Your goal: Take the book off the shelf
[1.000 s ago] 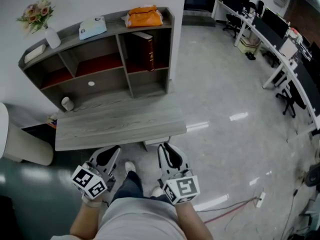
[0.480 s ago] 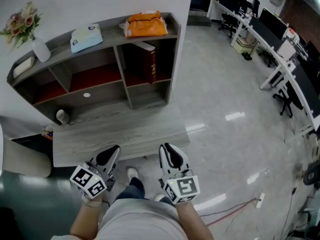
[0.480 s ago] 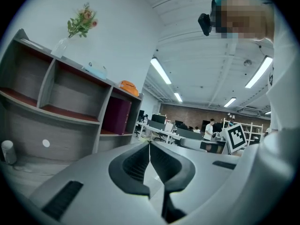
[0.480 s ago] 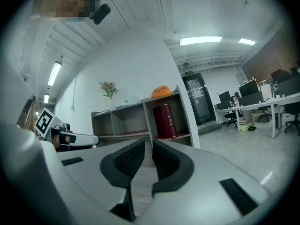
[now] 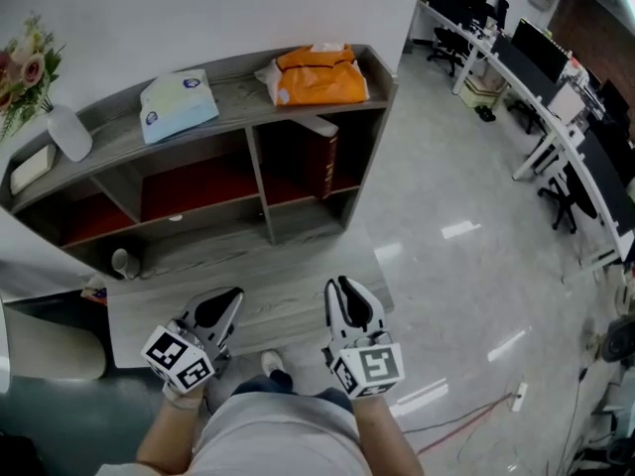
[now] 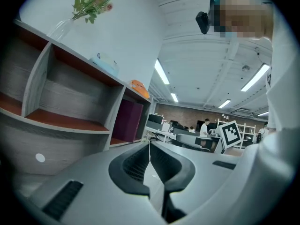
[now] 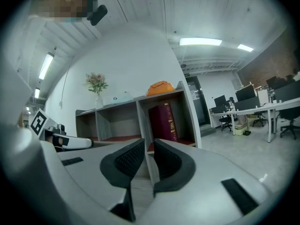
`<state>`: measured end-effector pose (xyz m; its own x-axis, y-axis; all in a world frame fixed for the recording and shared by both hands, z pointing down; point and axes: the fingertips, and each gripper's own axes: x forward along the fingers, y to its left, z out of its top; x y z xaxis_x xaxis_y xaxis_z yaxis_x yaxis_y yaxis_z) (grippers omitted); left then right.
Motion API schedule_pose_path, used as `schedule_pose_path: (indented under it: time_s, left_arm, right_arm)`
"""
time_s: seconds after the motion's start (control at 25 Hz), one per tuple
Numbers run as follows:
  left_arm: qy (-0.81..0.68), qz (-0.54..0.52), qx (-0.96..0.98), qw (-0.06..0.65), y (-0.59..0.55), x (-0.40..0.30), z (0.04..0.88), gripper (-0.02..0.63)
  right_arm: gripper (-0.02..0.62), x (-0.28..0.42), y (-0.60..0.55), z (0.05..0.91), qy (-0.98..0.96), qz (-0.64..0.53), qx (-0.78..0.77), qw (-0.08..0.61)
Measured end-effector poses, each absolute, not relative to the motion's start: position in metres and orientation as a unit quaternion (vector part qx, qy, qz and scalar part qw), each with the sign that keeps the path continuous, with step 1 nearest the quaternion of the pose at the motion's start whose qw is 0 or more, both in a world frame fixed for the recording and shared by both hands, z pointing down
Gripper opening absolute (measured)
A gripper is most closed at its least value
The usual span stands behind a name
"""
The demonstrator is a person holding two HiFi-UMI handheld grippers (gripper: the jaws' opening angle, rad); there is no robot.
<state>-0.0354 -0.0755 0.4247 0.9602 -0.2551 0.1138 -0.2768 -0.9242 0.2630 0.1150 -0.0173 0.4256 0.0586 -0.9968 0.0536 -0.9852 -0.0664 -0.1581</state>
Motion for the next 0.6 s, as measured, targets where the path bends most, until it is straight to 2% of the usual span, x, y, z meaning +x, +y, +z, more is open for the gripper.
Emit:
schedule_pose_path:
  time_s: [0.6]
  left_arm:
    - [-0.123,0.037,0.983,0.131,-0.152,-0.057,0.424,0.015]
  right_arm:
    - [0.06,0.14,-0.114,0.4,0.656,-0.038,-0.752,0.047]
